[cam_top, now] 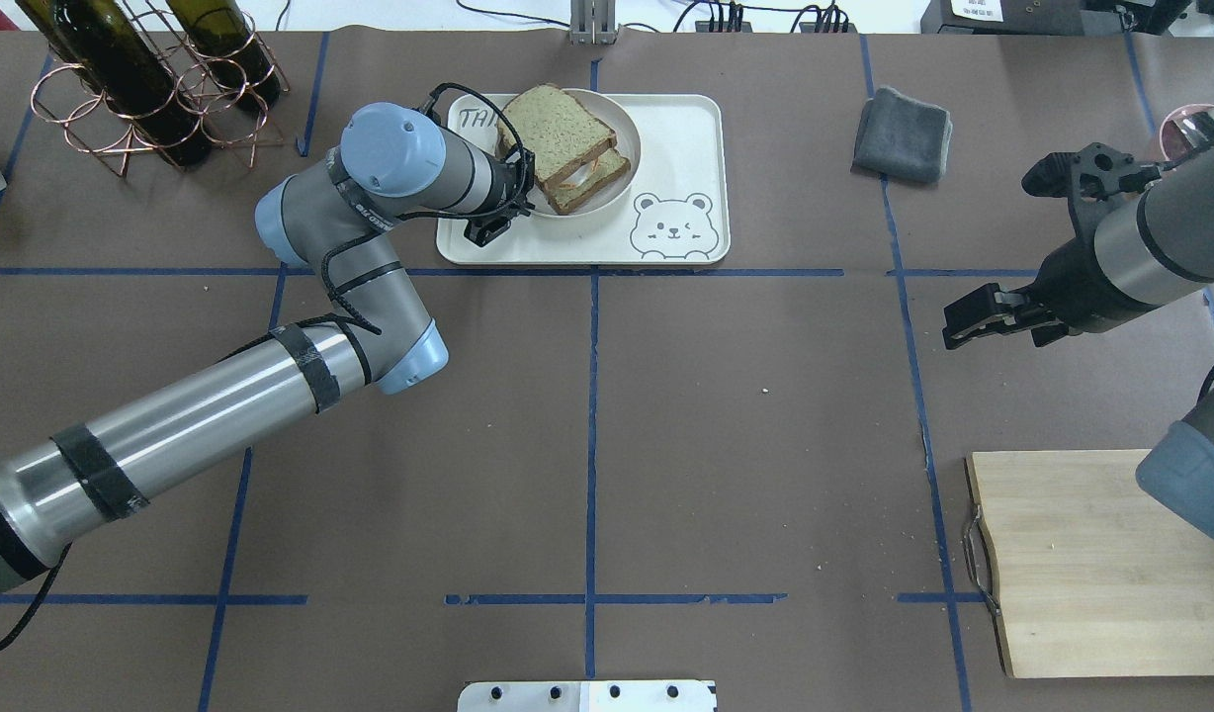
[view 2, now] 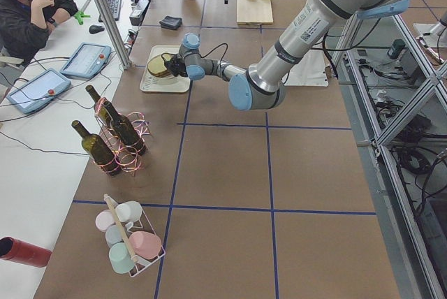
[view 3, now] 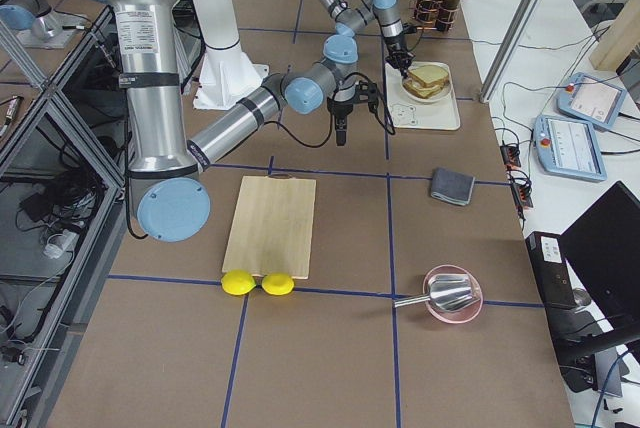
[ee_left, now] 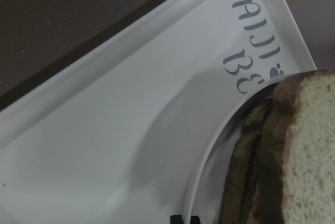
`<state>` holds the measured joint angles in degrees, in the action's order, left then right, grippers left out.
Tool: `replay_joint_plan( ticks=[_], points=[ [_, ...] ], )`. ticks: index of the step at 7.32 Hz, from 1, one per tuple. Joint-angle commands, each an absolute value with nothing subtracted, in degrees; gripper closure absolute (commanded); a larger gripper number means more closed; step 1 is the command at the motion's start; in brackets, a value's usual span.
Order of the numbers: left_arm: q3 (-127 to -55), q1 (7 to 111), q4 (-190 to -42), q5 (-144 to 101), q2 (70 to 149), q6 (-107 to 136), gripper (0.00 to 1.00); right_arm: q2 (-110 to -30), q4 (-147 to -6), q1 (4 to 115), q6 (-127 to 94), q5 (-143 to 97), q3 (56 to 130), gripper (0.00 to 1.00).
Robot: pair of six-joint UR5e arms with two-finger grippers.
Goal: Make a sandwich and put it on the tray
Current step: 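Carry the plate with the left gripper onto the bear tray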
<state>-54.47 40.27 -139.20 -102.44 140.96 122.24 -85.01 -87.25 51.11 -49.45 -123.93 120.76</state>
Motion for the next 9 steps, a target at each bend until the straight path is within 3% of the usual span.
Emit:
replay_joint_plan(
  ticks=[1,2,4,7,9],
  points=[
    [-53.96,40.17,-139.66,-102.39,141.33,122.0,0.77,-84.9,-87.28,51.33,-49.48,-123.93,120.85,0.0],
    [-54.31,40.17,-139.66,-102.48,141.33,121.12,0.55,-84.82,-87.36,51.33,-49.48,-123.93,120.85,0.0],
    [-57.2,40.08,-139.57,-102.57,139.76,116.31,0.47,-84.81,-87.36,51.33,-49.48,-123.93,120.76,0.0],
    [-69.67,40.43,-136.26,-108.01,132.64,113.64,0.46,-84.99,-87.36,51.5,-49.48,-123.93,120.76,0.0],
    [-80.88,40.43,-126.27,-110.47,128.52,111.12,0.45,-85.34,-89.63,53.34,-49.22,-123.93,120.85,0.0]
  ],
)
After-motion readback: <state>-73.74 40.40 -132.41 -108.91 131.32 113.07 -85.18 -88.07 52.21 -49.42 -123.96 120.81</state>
